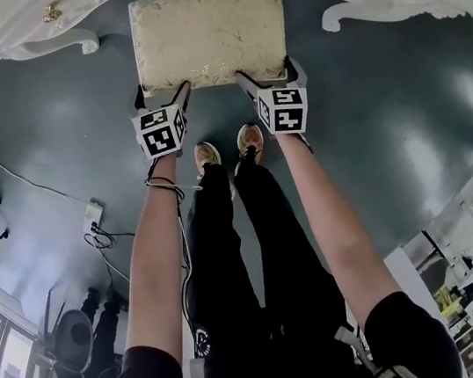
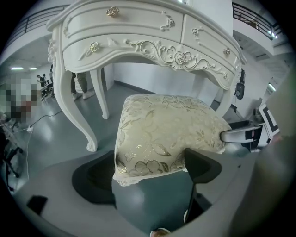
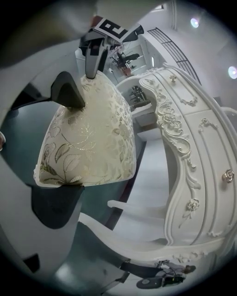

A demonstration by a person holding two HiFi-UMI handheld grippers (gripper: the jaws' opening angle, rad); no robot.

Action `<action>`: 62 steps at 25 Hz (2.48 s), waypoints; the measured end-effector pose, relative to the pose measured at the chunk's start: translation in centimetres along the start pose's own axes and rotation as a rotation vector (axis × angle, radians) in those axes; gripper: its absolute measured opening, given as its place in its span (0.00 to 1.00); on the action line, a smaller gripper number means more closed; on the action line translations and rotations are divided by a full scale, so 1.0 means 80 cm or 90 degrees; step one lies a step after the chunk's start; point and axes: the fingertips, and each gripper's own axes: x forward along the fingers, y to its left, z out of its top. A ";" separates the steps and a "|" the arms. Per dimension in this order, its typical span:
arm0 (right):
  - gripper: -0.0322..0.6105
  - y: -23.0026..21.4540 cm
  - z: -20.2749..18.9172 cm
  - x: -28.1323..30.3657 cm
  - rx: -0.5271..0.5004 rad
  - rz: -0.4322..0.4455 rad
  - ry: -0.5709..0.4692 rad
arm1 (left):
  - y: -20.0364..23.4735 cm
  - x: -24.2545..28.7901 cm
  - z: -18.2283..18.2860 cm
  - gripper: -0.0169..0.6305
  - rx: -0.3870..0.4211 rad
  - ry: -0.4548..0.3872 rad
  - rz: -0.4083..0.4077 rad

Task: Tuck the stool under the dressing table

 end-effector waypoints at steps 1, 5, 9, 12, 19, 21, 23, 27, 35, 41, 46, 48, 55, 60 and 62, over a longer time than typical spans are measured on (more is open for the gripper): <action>0.90 -0.001 0.007 0.004 0.000 -0.007 -0.013 | 0.003 0.004 0.008 0.78 -0.001 -0.017 0.014; 0.90 -0.002 0.030 0.016 -0.005 -0.036 -0.069 | 0.010 0.011 0.034 0.72 0.020 -0.103 0.059; 0.89 -0.013 0.058 0.030 -0.012 -0.065 -0.137 | 0.013 0.030 0.064 0.69 0.024 -0.156 0.049; 0.89 -0.017 0.069 0.035 -0.008 -0.081 -0.152 | 0.015 0.038 0.077 0.69 0.028 -0.167 0.042; 0.86 -0.024 0.096 0.057 -0.011 -0.109 -0.176 | 0.026 0.061 0.104 0.69 0.016 -0.190 0.060; 0.86 -0.031 0.105 0.061 -0.010 -0.110 -0.186 | 0.024 0.067 0.114 0.69 0.015 -0.200 0.062; 0.86 -0.038 0.115 0.065 -0.011 -0.111 -0.197 | 0.021 0.073 0.124 0.69 0.016 -0.208 0.058; 0.85 -0.050 0.136 0.072 -0.015 -0.113 -0.215 | 0.017 0.084 0.145 0.69 0.012 -0.224 0.054; 0.84 -0.067 0.163 0.093 -0.014 -0.121 -0.237 | 0.019 0.109 0.174 0.69 0.006 -0.240 0.059; 0.83 -0.070 0.174 0.101 -0.019 -0.125 -0.248 | 0.021 0.118 0.188 0.69 0.012 -0.249 0.057; 0.83 -0.073 0.182 0.105 -0.021 -0.127 -0.258 | 0.023 0.124 0.198 0.69 0.019 -0.259 0.056; 0.83 -0.073 0.183 0.105 -0.023 -0.127 -0.261 | 0.022 0.125 0.200 0.69 0.022 -0.261 0.054; 0.77 -0.058 0.184 0.068 -0.067 -0.130 -0.270 | 0.009 0.089 0.203 0.69 0.055 -0.272 0.044; 0.77 -0.020 0.196 -0.024 -0.091 -0.118 -0.284 | -0.032 -0.007 0.222 0.69 0.110 -0.298 0.010; 0.77 -0.006 0.206 -0.065 -0.104 -0.116 -0.292 | -0.049 -0.051 0.234 0.69 0.124 -0.312 -0.006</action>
